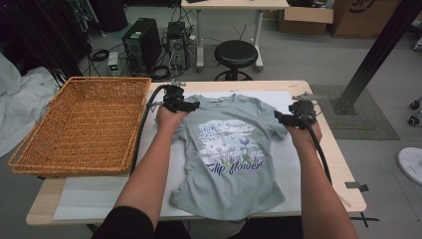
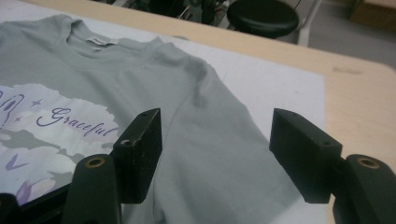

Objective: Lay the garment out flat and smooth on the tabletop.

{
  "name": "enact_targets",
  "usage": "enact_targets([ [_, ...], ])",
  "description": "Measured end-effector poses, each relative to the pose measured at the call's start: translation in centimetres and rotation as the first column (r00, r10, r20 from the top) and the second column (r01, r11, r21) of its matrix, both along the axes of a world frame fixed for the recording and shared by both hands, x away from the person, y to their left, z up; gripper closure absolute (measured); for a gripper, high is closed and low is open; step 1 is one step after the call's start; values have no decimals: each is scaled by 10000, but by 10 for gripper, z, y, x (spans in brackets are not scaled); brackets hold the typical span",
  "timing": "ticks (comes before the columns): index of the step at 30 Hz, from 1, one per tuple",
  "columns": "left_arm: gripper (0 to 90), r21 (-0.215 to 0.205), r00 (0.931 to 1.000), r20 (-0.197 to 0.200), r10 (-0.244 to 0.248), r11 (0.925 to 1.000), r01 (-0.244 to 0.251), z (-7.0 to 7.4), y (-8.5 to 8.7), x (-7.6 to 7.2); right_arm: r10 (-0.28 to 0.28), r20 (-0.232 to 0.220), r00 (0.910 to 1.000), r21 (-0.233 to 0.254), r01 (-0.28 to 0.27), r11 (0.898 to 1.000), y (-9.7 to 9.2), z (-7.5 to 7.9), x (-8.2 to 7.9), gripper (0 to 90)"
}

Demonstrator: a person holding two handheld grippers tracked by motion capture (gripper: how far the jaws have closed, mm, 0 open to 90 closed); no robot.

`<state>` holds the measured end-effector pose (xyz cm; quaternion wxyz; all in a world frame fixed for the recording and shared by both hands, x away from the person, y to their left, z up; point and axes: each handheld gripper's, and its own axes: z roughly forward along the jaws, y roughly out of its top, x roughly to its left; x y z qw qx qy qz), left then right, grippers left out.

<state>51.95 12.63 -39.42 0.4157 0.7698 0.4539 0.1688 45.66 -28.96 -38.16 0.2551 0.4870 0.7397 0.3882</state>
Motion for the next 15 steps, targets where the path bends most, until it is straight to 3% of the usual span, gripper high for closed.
enact_targets([
  [4,157,-116,9989,258,-385,9992,388,9,-9,-39,112,-420,9991,147,-106,9998,3,-13,20,343],
  [7,157,-291,9974,684,-234,9993,255,14,-5,-61,360,-818,9960,203,-344,9992,7,-23,42,338],
  [8,156,-544,9969,779,-111,9984,154,15,-1,-68,470,-953,9943,298,-443,9986,10,-26,50,338],
  [11,106,-1215,9948,966,331,9924,-212,17,11,-82,651,-1361,9886,-401,-712,9967,27,-36,79,353],
  [15,96,-1933,9882,1046,1123,9770,-906,17,28,-97,502,-1413,9887,-316,-552,9980,32,-41,95,372],
])
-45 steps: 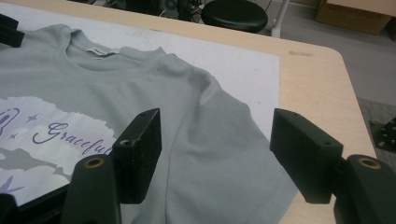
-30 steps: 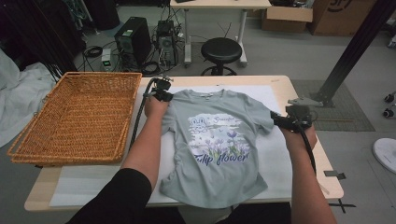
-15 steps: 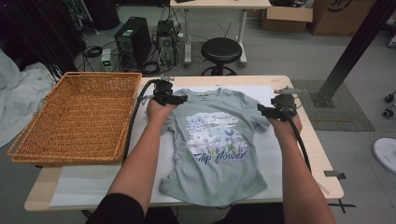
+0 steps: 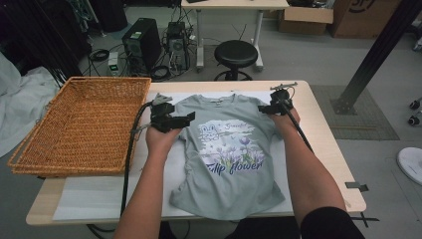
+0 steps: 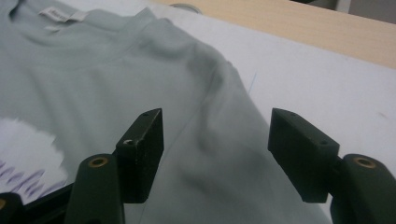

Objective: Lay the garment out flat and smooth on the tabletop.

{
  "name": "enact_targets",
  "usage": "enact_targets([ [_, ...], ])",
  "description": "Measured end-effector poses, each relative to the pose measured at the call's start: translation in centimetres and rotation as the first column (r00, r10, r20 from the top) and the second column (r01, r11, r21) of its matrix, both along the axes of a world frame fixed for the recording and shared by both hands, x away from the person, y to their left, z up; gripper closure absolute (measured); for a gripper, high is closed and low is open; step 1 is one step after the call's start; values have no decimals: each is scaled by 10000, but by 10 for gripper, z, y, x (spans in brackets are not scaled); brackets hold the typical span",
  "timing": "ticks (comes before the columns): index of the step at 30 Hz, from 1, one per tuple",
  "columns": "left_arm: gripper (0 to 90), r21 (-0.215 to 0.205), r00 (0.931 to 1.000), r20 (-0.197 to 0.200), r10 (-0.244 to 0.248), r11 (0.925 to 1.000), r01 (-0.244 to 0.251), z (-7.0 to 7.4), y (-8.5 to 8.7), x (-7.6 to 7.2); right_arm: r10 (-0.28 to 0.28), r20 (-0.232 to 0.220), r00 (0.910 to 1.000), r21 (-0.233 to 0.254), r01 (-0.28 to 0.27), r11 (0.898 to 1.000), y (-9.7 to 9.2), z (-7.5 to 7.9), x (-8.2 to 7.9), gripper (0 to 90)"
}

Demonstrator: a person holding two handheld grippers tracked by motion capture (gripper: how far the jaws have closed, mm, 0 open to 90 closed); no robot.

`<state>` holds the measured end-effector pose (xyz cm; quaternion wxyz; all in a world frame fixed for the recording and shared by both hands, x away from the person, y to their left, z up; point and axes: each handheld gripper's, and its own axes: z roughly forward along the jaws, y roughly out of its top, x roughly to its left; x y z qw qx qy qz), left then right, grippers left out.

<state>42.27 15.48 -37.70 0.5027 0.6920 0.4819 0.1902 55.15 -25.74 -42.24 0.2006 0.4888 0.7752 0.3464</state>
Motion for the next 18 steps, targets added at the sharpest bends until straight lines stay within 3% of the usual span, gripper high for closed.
enact_targets([
  [4,93,-503,9991,-341,249,9984,-266,-5,14,-8,79,43,10000,-134,-78,9999,10,-7,25,443],
  [6,93,-562,9997,-172,146,9983,-156,-6,17,-12,105,-144,9998,-149,-108,9998,12,-10,29,475],
  [8,93,-330,10000,-11,10,9995,-10,-5,18,-14,244,-497,9985,-554,-271,9981,18,-17,34,584],
  [9,95,-260,10000,-49,-28,9997,26,-4,21,-15,423,-428,9982,-533,-445,9976,18,-16,35,827],
  [10,98,-260,10000,-49,-28,9997,26,-4,21,-15,423,-428,9982,-533,-445,9976,18,-16,35,827],
  [11,98,-216,10000,-50,11,9998,-12,-4,21,-15,456,-345,9984,-1214,-495,9914,20,-13,36,865],
  [12,102,-231,10000,-33,59,9997,-60,-3,23,-15,487,-401,9980,-1543,-543,9865,20,-12,37,872],
  [15,118,-228,9997,0,228,9995,-228,0,26,-16,39,-28,10000,-1450,-43,9894,9,-2,44,872],
  [18,123,-174,9994,-43,351,9992,-352,2,28,-15,-19,-35,10000,-1485,13,9889,5,1,47,867],
])
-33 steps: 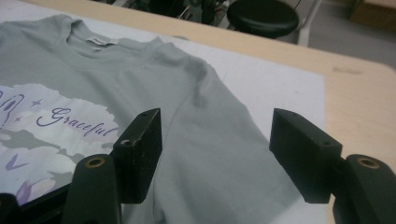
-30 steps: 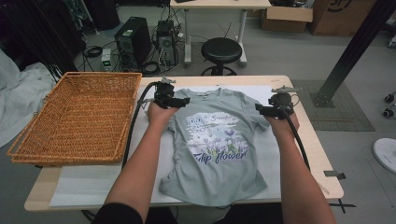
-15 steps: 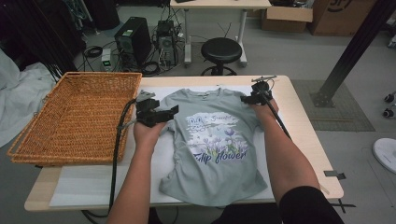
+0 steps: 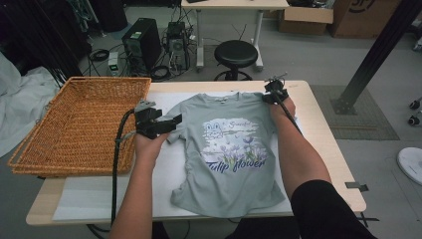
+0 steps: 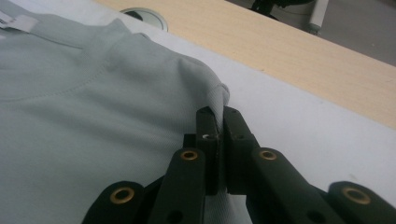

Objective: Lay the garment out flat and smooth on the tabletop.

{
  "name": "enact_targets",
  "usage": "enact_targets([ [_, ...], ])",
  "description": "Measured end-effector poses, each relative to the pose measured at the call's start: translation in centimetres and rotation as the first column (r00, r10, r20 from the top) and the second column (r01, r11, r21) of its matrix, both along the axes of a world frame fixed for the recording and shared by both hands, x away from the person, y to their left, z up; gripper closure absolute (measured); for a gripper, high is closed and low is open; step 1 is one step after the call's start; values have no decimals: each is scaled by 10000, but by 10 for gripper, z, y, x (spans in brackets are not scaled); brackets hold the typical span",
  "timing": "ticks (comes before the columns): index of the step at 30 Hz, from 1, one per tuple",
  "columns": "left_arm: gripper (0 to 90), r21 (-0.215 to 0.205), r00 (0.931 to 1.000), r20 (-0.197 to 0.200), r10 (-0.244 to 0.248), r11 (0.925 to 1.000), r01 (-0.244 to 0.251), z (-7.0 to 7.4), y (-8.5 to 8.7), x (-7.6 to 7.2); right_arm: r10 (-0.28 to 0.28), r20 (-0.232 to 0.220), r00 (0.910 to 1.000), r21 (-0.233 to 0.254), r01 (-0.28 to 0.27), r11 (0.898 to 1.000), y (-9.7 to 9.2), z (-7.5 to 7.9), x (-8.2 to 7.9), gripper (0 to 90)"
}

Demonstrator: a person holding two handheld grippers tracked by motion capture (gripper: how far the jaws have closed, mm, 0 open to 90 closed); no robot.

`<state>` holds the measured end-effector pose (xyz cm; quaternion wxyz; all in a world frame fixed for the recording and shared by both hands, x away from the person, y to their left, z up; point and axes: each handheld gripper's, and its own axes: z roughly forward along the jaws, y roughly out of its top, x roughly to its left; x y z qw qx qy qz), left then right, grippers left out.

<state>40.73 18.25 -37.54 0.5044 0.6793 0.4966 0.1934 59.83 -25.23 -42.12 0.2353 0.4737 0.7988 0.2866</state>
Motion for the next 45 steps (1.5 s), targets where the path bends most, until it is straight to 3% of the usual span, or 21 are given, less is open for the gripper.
enact_targets([
  [1,124,-27,10000,15,30,10000,-30,1,0,0,-68,-201,9998,-17,68,10000,-1,-3,0,787],
  [2,124,-94,10000,51,-13,10000,14,1,0,1,-68,-201,9998,-17,68,10000,-1,-3,0,787],
  [3,124,-99,10000,66,-26,9999,26,2,0,1,-185,-421,9989,-159,179,9997,-1,-6,0,702],
  [4,124,-68,10000,86,6,10000,-5,2,-1,2,-279,-655,9975,-355,256,9990,0,-9,-1,682],
  [6,125,-89,10000,71,-37,10000,37,2,-2,3,-168,-266,9995,-32,167,9999,-6,-5,-13,572],
  [8,125,-94,10000,91,-21,10000,22,2,-3,5,-176,-47,9998,176,177,9997,-10,-1,-18,547],
  [9,128,-136,9999,123,-35,9999,37,3,-3,5,-277,194,9994,760,262,9968,-23,6,-28,536],
  [15,134,-114,9996,274,-73,9999,76,7,4,6,-254,248,9994,728,236,9971,-56,12,-58,521],
  [20,134,74,9988,410,-249,9997,246,8,6,3,-333,-517,9981,642,366,9973,-70,-4,-73,607],
  [21,134,60,9985,449,-301,9995,299,9,6,2,-333,-831,9960,456,372,9983,-69,-10,-74,657],
  [23,134,-41,9976,624,-294,9996,297,11,6,1,-305,-678,9972,701,352,9969,-69,-14,-77,831],
  [24,134,-77,9972,689,-289,9995,295,11,6,1,-270,-558,9981,597,303,9978,-68,-14,-79,876],
  [27,134,-126,9965,800,-263,9995,274,13,6,1,-104,-729,9973,575,146,9982,-70,-13,-75,891],
  [28,135,-127,9962,832,-267,9995,279,12,6,1,-350,-770,9964,79,357,9993,-74,-10,-71,891],
  [29,135,-114,9961,849,-236,9996,247,12,6,1,-350,-770,9964,79,357,9993,-74,-10,-71,891],
  [32,138,-168,9960,871,-204,9996,219,11,6,3,-1021,-543,9933,484,1048,9933,-90,-6,-64,889],
  [35,148,-148,9963,833,-219,9996,232,10,5,5,-896,-618,9941,481,927,9945,-92,-8,-62,880],
  [37,152,-138,9966,793,-231,9996,243,8,5,6,-1058,-485,9932,-72,1056,9944,-89,-12,-63,702],
  [38,152,-151,9967,769,-245,9996,257,8,4,6,-1140,-382,9927,190,1148,9932,-91,-11,-64,633],
  [40,153,-175,9965,772,-334,9992,349,8,3,4,-1206,-255,9924,526,1218,9912,-94,-6,-69,615],
  [45,152,-111,9914,1024,-821,9964,836,12,-1,-10,-579,884,9944,1615,430,9859,-95,23,-104,537],
])
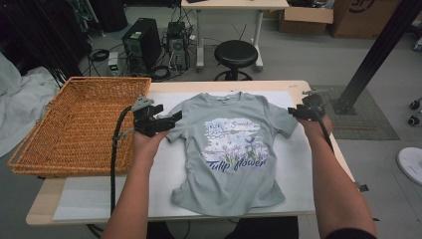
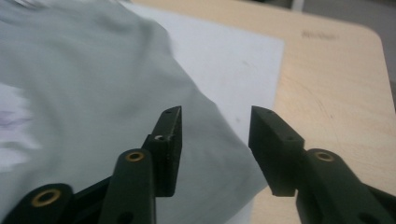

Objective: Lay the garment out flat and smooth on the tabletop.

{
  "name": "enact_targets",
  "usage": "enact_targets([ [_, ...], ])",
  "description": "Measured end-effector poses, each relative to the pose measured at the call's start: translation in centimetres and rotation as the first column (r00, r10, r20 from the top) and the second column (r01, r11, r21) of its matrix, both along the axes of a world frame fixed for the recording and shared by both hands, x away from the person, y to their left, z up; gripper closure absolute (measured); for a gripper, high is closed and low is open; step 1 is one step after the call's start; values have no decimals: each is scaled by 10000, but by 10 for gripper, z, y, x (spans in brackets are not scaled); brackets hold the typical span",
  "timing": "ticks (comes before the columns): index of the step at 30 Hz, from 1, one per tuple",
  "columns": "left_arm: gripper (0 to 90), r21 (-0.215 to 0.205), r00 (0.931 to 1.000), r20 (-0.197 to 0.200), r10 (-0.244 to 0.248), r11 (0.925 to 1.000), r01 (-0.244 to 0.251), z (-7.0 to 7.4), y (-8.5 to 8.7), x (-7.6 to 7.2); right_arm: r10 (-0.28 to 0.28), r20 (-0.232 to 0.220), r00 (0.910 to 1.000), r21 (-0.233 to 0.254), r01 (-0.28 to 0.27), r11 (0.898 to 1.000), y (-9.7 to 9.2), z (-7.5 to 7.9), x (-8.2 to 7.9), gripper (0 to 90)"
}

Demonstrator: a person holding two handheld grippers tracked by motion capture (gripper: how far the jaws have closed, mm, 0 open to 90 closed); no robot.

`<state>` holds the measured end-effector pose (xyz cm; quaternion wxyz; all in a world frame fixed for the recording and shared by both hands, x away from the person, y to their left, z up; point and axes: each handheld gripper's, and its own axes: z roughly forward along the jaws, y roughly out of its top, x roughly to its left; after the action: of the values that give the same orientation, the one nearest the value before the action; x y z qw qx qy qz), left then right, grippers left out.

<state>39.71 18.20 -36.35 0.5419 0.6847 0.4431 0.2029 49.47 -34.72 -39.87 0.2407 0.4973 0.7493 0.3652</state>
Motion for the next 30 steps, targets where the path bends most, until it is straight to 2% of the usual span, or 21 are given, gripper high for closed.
enact_targets([
  [2,152,-140,9998,97,-163,9998,165,0,-1,-10,153,475,9988,177,-161,9997,1,8,-19,500],
  [5,151,-368,9991,164,-384,9986,390,-5,-1,-33,520,1174,9917,480,-580,9972,2,16,-57,467],
  [6,151,-404,9990,157,-419,9983,425,-8,-1,-42,794,1353,9876,755,-902,9931,3,18,-74,448],
  [7,152,-476,9990,101,-428,9979,433,-11,-1,-51,820,1472,9857,862,-954,9917,4,19,-89,438],
  [9,151,-518,9987,-52,-514,9974,511,-19,-1,-71,1080,1752,9786,1351,-1325,9819,5,19,-116,438],
  [10,151,-482,9985,-72,-544,9974,540,-22,-1,-79,1230,1903,9740,1360,-1502,9793,7,18,-137,440],
  [11,152,-498,9980,-101,-622,9969,617,-26,-1,-89,1347,1945,9716,1298,-1617,9783,9,16,-149,442],
  [13,152,-420,9972,-88,-747,9964,743,-35,-1,-111,1707,2011,9646,1426,-2012,9691,13,9,-180,444],
  [15,153,-426,9958,-208,-893,9952,884,-45,0,-133,2074,1918,9593,1237,-2333,9645,20,-1,-211,443],
  [16,153,-392,9954,-235,-930,9950,920,-48,0,-139,2225,1855,9571,1262,-2477,9606,22,-6,-223,443],
  [18,154,-267,9945,-187,-1028,9944,1023,-54,0,-156,2305,1803,9562,1242,-2546,9590,26,-14,-242,444],
  [21,157,-289,9934,-274,-1115,9934,1107,-65,-1,-175,2383,1573,9584,1350,-2599,9562,30,-30,-264,446],
  [24,158,-251,9922,-353,-1195,9926,1187,-72,-3,-187,2417,1409,9601,1521,-2622,9530,34,-42,-275,444],
  [28,172,358,9889,-475,-1407,9892,1424,-78,-7,-195,2502,1592,9550,1532,-2742,9494,40,-43,-281,445],
  [30,221,614,9874,-528,-1494,9864,1525,-81,-9,-197,2503,1613,9546,1643,-2760,9470,41,-43,-280,445],
])
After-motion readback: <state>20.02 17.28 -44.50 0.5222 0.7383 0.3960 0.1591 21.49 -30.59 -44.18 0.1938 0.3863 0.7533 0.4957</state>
